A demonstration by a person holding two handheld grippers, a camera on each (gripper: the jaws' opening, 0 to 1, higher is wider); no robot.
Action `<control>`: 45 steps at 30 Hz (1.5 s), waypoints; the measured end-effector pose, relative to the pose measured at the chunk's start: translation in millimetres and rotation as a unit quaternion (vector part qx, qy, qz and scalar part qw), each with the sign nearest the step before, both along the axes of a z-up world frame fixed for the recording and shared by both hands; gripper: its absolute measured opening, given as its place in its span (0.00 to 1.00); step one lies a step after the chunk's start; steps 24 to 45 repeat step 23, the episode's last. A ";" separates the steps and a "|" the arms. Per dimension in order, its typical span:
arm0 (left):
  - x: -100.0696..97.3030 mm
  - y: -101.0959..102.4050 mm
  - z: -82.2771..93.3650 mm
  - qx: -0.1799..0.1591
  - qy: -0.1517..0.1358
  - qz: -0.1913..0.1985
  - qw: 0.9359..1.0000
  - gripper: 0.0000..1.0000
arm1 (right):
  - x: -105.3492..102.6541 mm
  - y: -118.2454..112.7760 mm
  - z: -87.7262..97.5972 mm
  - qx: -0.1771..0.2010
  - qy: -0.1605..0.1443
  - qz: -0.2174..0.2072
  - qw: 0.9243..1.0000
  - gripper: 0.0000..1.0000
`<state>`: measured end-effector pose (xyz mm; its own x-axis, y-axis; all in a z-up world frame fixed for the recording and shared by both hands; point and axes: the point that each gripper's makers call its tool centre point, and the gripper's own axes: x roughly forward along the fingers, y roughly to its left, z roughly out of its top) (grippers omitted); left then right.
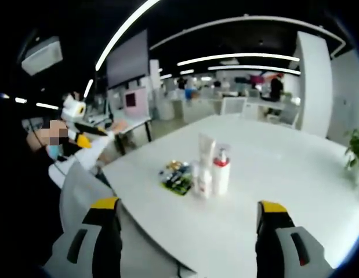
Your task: Arrange the skincare products in the storage area until every visible bottle or jar stands upright without overlapping.
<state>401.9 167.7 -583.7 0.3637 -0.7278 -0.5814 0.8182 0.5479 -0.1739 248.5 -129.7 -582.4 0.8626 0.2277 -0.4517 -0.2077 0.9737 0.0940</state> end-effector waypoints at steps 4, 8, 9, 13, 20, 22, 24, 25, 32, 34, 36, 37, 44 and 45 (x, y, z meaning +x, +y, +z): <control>0.2 -0.6 -3.1 0.004 0.003 0.000 1.000 0.99 | 1.2 -0.7 -2.4 0.001 0.004 0.002 1.000 0.99; 0.6 -2.1 -4.4 0.006 0.004 -0.001 1.000 0.99 | 3.6 -1.6 -2.0 0.002 0.003 0.003 1.000 0.99; 0.9 -2.7 -4.4 0.006 0.004 -0.001 1.000 0.99 | 4.1 -1.6 -1.8 0.002 0.002 0.004 1.000 0.99; 2.7 -5.4 -5.5 0.005 0.004 0.001 1.000 0.99 | 6.0 -1.0 -1.3 0.003 0.003 0.009 1.000 0.99; -0.6 -13.8 -10.2 0.006 0.008 0.003 1.000 0.99 | 3.8 -9.1 -6.6 0.003 0.009 0.015 1.000 0.99; -2.0 -15.9 -10.9 0.007 0.008 0.004 1.000 0.99 | 3.5 -10.8 -7.2 0.004 0.010 0.016 1.000 0.99; -2.6 -16.5 -11.0 0.008 0.007 0.004 1.000 0.99 | 3.6 -12.2 -7.6 0.004 0.011 0.017 1.000 0.99; -2.6 -16.5 -11.0 0.008 0.007 0.004 1.000 0.99 | 3.6 -12.2 -7.6 0.004 0.011 0.017 1.000 0.99; -2.6 -16.5 -11.0 0.008 0.007 0.004 1.000 0.99 | 3.6 -12.2 -7.6 0.004 0.011 0.017 1.000 0.99; -2.6 -16.5 -11.0 0.008 0.007 0.004 1.000 0.99 | 3.6 -12.2 -7.6 0.004 0.011 0.017 1.000 0.99; -2.6 -16.5 -11.0 0.008 0.007 0.004 1.000 0.99 | 3.6 -12.2 -7.6 0.004 0.011 0.017 1.000 0.99; -2.6 -16.5 -11.0 0.008 0.007 0.004 1.000 0.99 | 3.6 -12.2 -7.6 0.004 0.011 0.017 1.000 0.99; -2.6 -16.5 -11.0 0.008 0.007 0.004 1.000 0.99 | 3.6 -12.2 -7.6 0.004 0.011 0.017 1.000 0.99; -2.6 -16.5 -11.0 0.008 0.007 0.004 1.000 0.99 | 3.6 -12.2 -7.6 0.004 0.011 0.017 1.000 0.99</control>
